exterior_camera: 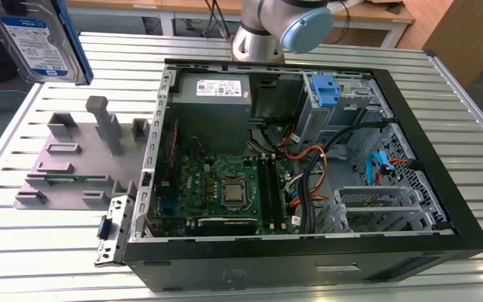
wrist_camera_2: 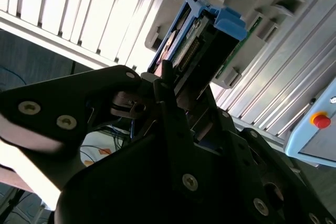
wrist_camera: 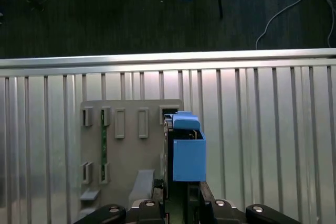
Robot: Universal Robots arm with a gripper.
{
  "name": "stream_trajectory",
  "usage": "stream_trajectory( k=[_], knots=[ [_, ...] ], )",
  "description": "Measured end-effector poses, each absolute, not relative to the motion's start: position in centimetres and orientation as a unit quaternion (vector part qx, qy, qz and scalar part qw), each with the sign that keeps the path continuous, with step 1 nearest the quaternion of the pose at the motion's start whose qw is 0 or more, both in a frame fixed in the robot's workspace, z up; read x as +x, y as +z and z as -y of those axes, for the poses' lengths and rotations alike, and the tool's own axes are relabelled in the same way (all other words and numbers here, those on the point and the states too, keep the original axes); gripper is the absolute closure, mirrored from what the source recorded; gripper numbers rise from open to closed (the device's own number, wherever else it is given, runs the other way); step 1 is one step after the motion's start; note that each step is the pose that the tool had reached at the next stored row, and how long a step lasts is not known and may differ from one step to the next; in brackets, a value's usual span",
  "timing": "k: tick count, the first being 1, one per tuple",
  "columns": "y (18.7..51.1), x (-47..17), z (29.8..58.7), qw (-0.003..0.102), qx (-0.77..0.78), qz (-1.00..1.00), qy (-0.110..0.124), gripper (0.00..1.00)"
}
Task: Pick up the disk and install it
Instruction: 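Pick up the disk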
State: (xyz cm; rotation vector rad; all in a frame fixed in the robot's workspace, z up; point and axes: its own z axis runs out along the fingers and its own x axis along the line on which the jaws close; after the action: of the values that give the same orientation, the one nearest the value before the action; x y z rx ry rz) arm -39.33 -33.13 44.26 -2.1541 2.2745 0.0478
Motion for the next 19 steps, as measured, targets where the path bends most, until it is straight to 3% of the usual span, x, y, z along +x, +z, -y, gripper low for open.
stream_trajectory(
  k=[19],
  knots=[
    [47.0,-39.3,33.1,0.004,-0.688,-0.726,0.015,0.65]
  ],
)
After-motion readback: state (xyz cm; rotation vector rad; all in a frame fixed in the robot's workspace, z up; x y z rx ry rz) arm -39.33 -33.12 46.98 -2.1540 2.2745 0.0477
